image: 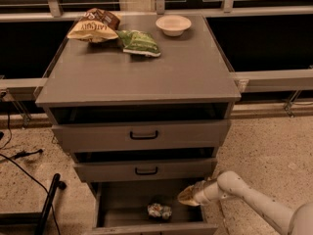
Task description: Pick 7up can from bottom drawer and place on counter
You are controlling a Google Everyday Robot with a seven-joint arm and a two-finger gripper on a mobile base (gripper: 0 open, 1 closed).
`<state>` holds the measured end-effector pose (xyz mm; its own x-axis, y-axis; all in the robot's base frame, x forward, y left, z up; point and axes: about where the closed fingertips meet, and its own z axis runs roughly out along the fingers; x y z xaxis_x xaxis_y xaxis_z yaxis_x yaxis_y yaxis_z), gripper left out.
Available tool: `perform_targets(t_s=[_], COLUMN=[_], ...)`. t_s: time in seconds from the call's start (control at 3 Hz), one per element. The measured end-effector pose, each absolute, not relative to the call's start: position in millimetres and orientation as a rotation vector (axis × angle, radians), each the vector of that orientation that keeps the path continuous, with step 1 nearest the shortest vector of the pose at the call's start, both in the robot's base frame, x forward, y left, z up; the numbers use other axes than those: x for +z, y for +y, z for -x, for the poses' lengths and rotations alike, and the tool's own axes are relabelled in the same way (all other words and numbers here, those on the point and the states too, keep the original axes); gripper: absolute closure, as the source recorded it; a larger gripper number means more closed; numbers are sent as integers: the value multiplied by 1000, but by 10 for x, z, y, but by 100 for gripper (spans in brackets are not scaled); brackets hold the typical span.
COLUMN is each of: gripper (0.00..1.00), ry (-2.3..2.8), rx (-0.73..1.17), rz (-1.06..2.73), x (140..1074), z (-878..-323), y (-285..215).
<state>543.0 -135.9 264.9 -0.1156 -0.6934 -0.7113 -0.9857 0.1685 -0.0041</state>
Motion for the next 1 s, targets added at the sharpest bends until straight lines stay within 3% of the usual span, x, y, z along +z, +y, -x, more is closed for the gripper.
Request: perform_targets(t_s=[1.0], gripper=[100], ry=[1782], rx=[649], rz=[1596], x=[2432], z=[-5091], y=[-803])
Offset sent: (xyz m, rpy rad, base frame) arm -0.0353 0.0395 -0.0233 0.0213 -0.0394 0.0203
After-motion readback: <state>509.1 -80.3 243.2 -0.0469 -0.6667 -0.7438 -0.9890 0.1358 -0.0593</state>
